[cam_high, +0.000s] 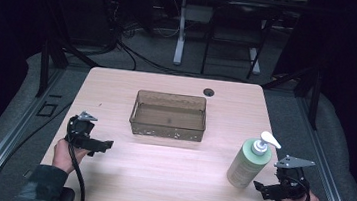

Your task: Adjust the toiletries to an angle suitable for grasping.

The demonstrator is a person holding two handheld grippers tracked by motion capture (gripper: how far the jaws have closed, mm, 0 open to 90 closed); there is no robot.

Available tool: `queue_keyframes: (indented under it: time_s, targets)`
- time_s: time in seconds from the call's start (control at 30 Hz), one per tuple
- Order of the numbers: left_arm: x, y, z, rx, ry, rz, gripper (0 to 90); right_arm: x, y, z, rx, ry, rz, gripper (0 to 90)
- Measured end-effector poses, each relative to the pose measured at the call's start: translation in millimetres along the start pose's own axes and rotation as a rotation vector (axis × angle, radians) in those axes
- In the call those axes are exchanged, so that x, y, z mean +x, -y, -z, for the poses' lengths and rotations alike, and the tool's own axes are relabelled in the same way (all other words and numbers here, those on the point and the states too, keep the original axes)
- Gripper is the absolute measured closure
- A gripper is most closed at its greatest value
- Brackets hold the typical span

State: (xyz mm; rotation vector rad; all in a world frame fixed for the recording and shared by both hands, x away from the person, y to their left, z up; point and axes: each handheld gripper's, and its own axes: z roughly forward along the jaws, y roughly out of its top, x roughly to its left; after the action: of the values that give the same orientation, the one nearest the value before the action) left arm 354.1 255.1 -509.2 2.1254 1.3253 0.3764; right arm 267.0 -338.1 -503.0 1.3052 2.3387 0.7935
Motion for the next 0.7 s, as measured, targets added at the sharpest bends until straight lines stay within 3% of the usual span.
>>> queue_keyframes:
  time_s: [0.27, 0.53, 0.7]
  targets:
    - [1.4, 0.9, 0.0, 0.007, 0.01, -0.005, 0.0, 4.0, -1.3, 2.1, -0.038, -0.023, -0.004, 0.0]
    - [1.0, 0.6, 0.3, 0.009, 0.012, -0.01, 0.0, 13.3, -6.5, 12.0, -0.135, -0.045, 0.021, 0.0]
    - [-0.3, 1.0, -0.8, 0.015, 0.011, -0.012, 0.0, 17.0, -10.9, 15.5, -0.201, -0.066, 0.004, 0.0]
